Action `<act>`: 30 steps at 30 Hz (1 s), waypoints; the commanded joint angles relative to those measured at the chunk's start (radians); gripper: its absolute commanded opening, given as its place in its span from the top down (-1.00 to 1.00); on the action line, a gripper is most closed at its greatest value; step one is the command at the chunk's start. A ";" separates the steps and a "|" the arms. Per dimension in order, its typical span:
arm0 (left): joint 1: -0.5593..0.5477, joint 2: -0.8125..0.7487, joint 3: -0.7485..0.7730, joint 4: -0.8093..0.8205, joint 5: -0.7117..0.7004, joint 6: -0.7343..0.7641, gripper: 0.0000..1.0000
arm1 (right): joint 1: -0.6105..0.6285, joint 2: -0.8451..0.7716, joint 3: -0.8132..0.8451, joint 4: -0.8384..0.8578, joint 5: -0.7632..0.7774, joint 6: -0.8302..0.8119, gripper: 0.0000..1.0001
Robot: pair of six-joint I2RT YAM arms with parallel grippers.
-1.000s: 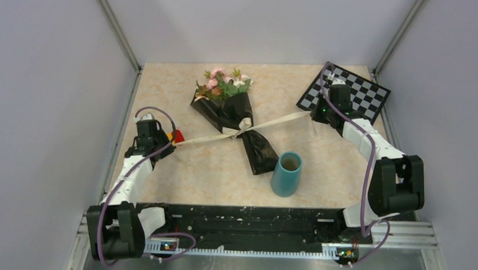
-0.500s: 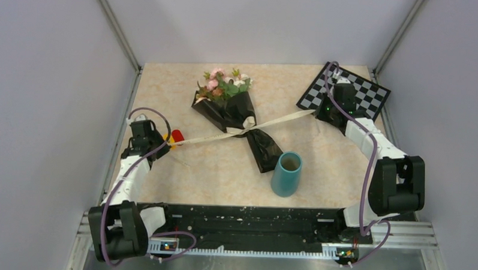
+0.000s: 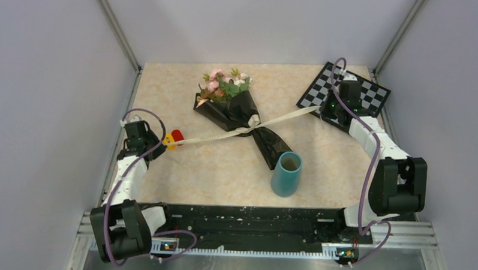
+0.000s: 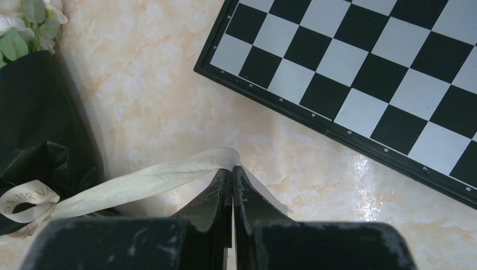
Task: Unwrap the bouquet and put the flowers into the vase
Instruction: Untie the ribbon from the wrapping paper.
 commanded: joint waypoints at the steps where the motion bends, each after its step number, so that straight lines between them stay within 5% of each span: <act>1: 0.027 -0.024 0.020 0.039 0.011 0.003 1.00 | -0.030 -0.039 0.070 0.018 0.023 -0.013 1.00; 30: 0.116 -0.016 0.036 0.052 0.062 -0.006 1.00 | -0.068 -0.054 0.191 -0.033 0.069 -0.053 1.00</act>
